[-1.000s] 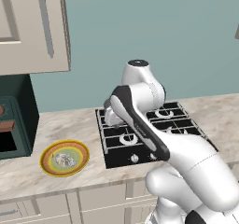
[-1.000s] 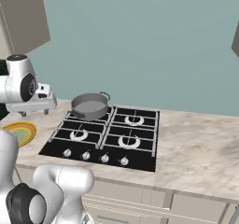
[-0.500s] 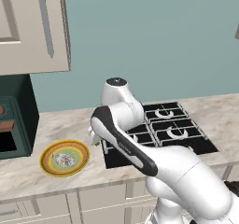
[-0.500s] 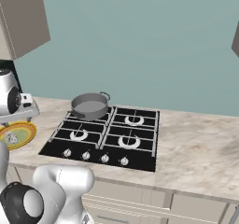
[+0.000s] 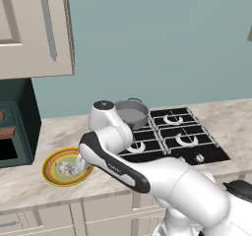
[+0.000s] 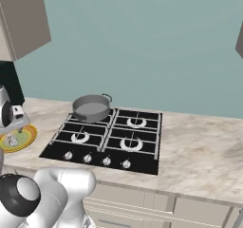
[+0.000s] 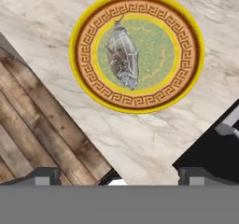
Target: Retrieve the frozen meat and place it in the pot on a burner. Then turn the burner on.
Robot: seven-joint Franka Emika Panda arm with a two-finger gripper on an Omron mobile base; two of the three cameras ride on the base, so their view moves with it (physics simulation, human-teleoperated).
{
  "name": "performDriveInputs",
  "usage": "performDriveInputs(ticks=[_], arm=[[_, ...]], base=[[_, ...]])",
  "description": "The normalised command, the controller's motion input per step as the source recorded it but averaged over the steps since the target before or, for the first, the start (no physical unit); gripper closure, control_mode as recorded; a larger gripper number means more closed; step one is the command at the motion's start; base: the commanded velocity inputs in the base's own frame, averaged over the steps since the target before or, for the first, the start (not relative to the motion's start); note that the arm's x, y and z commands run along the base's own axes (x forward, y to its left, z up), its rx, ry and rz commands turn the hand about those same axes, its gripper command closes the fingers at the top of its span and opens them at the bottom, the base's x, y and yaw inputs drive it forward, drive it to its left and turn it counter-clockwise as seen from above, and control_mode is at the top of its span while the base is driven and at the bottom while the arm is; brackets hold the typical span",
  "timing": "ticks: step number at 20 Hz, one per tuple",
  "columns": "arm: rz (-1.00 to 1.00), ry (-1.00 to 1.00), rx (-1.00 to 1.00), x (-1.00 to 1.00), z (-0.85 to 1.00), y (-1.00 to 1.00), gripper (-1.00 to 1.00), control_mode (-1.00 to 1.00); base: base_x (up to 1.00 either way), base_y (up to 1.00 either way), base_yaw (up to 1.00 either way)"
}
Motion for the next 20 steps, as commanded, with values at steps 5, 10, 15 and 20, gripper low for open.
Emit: performDriveInputs(ticks=[5, 10, 15, 20], arm=[[0.02, 0.0, -0.01, 0.21, -0.1, 0.48, -1.0, -1.0], [-0.02, 0.01, -0.03, 0.27, -0.15, 0.34, -1.0, -1.0], [-0.03, 0.06, -0.03, 0.26, -0.29, 0.23, -1.0, -1.0], [-0.03, 0.06, -0.03, 0.24, -0.3, 0.08, -1.0, -1.0]], base=[[0.0, 0.0, 0.0], [0.0, 0.0, 0.0], [0.0, 0.0, 0.0], [0.0, 0.0, 0.0]])
